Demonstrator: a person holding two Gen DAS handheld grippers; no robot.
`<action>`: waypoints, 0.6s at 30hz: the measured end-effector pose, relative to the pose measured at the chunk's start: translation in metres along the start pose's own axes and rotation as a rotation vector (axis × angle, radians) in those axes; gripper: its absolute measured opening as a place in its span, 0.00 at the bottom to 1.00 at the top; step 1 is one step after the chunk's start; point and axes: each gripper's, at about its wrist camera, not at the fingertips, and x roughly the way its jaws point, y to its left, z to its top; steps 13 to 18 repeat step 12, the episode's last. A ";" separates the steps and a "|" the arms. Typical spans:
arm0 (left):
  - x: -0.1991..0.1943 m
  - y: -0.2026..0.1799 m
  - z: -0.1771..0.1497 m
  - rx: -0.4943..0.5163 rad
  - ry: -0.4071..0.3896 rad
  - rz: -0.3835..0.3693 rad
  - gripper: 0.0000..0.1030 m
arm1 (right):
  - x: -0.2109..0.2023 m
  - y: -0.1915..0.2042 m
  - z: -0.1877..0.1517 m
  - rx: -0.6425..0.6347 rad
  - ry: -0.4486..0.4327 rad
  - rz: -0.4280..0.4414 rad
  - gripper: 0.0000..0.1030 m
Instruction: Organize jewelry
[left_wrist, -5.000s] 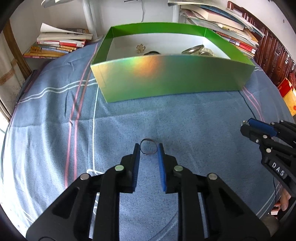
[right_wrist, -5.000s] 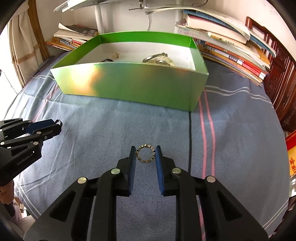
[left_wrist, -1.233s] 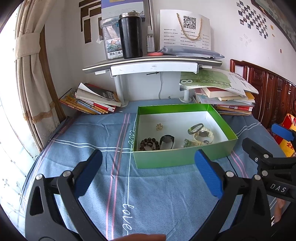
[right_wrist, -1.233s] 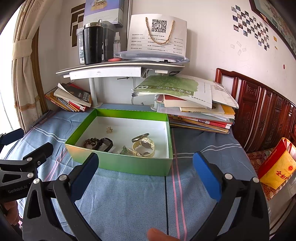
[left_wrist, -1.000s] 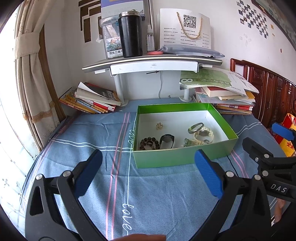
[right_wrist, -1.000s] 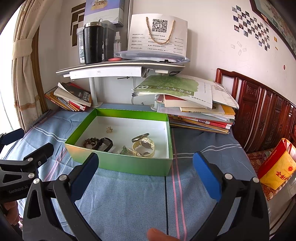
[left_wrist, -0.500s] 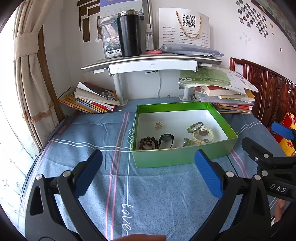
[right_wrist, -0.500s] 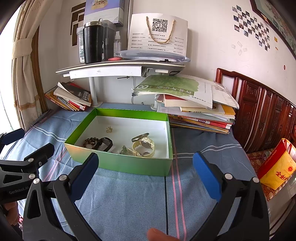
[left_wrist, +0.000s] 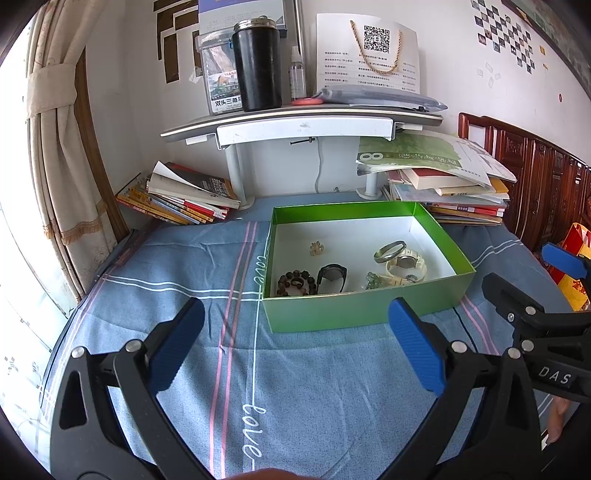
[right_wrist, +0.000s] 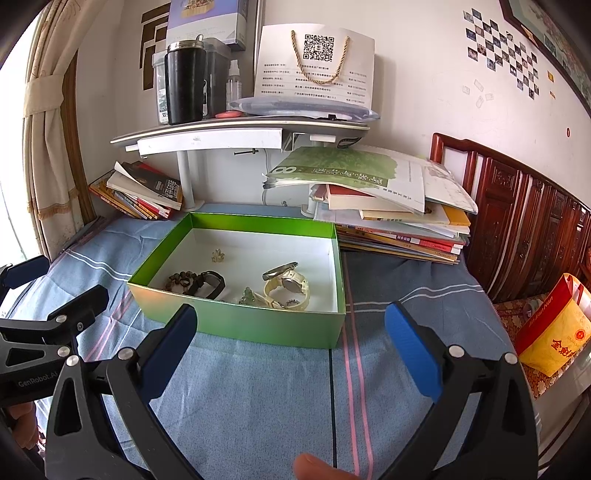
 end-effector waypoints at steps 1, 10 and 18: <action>0.000 0.000 0.001 0.000 0.000 0.000 0.96 | 0.000 0.000 -0.001 0.000 0.000 0.000 0.97; 0.002 0.001 0.000 0.001 0.004 -0.003 0.96 | 0.000 0.000 0.000 0.000 0.000 0.000 0.97; 0.002 0.002 -0.001 0.001 0.005 -0.004 0.96 | 0.000 0.000 0.000 0.000 0.000 0.000 0.97</action>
